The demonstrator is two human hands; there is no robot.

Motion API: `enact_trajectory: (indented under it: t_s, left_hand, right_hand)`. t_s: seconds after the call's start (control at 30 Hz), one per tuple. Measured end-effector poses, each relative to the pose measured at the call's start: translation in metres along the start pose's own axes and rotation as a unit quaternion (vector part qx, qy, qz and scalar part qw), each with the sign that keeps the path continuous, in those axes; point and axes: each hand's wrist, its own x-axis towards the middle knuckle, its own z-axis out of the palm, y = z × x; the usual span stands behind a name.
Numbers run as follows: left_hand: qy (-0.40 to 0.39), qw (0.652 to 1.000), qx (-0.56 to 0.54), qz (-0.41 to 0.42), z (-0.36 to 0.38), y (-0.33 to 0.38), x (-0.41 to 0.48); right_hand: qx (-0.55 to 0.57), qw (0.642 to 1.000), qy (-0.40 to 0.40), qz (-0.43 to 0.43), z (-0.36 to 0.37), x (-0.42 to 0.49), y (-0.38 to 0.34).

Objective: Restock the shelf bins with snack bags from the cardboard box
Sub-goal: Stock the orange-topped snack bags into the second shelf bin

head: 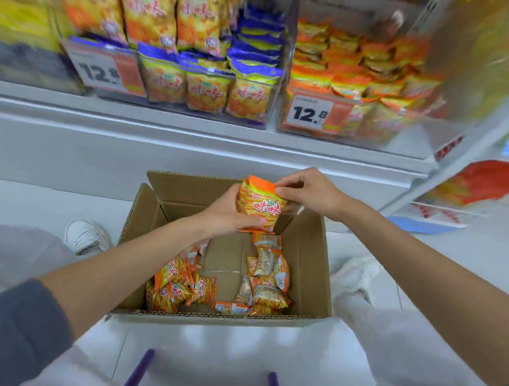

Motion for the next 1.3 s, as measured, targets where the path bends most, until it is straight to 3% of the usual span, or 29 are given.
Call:
enact_trajectory:
  t_s: [0.17, 0.3, 0.47, 0.57, 0.7, 0.87, 1.0, 1.17, 1.3]
  left_hand:
    - [0.001, 0.995, 0.042, 0.094, 0.01, 0.062, -0.003]
    - [-0.03, 0.976, 0.138, 0.168, 0.027, 0.113, -0.003]
    - [-0.044, 0.952, 0.193, 0.233, 0.043, 0.178, 0.018]
    - [-0.01, 0.937, 0.201, 0.287, 0.05, 0.225, 0.044]
    - [0.043, 0.891, 0.31, 0.328, 0.061, 0.265, 0.102]
    - [0.005, 0.83, 0.483, 0.28, 0.073, 0.265, 0.167]
    - [-0.02, 0.87, 0.411, 0.271, 0.063, 0.257, 0.184]
    - [-0.004, 0.875, 0.389, 0.287, 0.061, 0.251, 0.19]
    - [-0.009, 0.877, 0.385, 0.288, 0.06, 0.25, 0.192]
  right_hand:
    - [-0.209, 0.976, -0.054, -0.03, -0.05, -0.031, -0.041]
    - [-0.249, 0.966, -0.053, -0.038, -0.08, -0.05, -0.066]
    - [-0.28, 0.958, 0.019, -0.049, -0.141, -0.072, -0.079]
    - [-0.299, 0.943, 0.136, -0.058, -0.198, -0.08, -0.074]
    - [-0.301, 0.923, 0.238, -0.028, -0.27, -0.074, -0.057]
    - [-0.442, 0.874, 0.186, 0.071, -0.302, -0.022, -0.022]
    - [-0.511, 0.846, 0.083, 0.125, -0.302, 0.022, -0.016]
    - [-0.616, 0.778, 0.036, 0.117, -0.291, 0.046, 0.006]
    - [-0.578, 0.81, 0.042, 0.091, -0.289, 0.047, 0.011]
